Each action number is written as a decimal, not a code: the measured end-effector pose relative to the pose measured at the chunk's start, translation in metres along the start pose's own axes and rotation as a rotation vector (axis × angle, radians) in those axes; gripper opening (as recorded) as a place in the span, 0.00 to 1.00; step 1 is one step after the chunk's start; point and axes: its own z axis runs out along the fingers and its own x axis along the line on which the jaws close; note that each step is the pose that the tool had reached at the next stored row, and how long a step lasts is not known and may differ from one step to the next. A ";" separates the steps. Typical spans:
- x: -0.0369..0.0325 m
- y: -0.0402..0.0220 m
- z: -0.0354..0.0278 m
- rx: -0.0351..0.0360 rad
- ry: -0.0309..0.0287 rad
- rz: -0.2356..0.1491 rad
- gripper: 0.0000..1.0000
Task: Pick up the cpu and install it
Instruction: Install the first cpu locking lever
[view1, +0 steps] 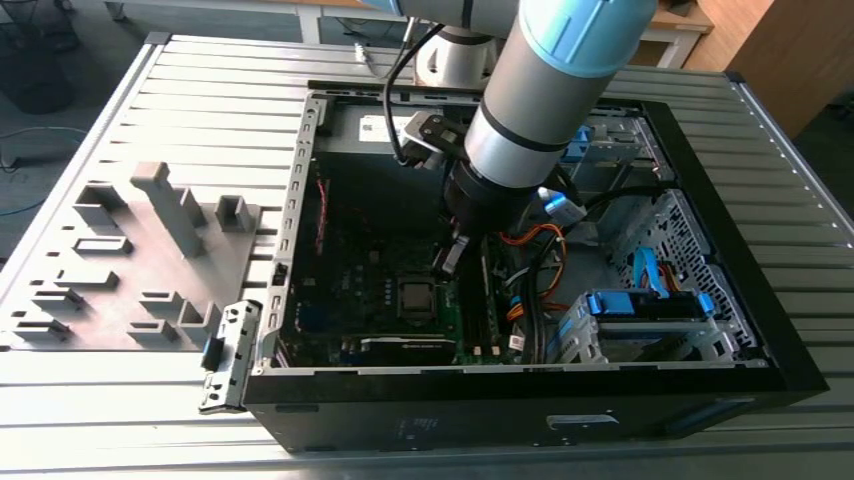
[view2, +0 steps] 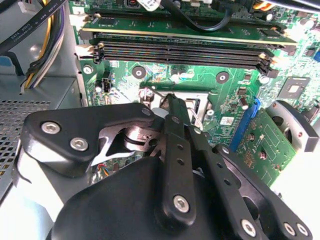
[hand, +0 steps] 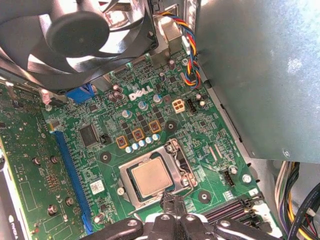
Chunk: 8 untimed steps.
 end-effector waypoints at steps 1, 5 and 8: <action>0.0000 0.0000 0.0000 0.0000 0.0001 0.000 0.11; 0.0000 0.0000 0.0000 0.0000 0.0002 0.000 0.11; 0.0000 0.0000 0.0000 0.0001 0.0003 0.000 0.11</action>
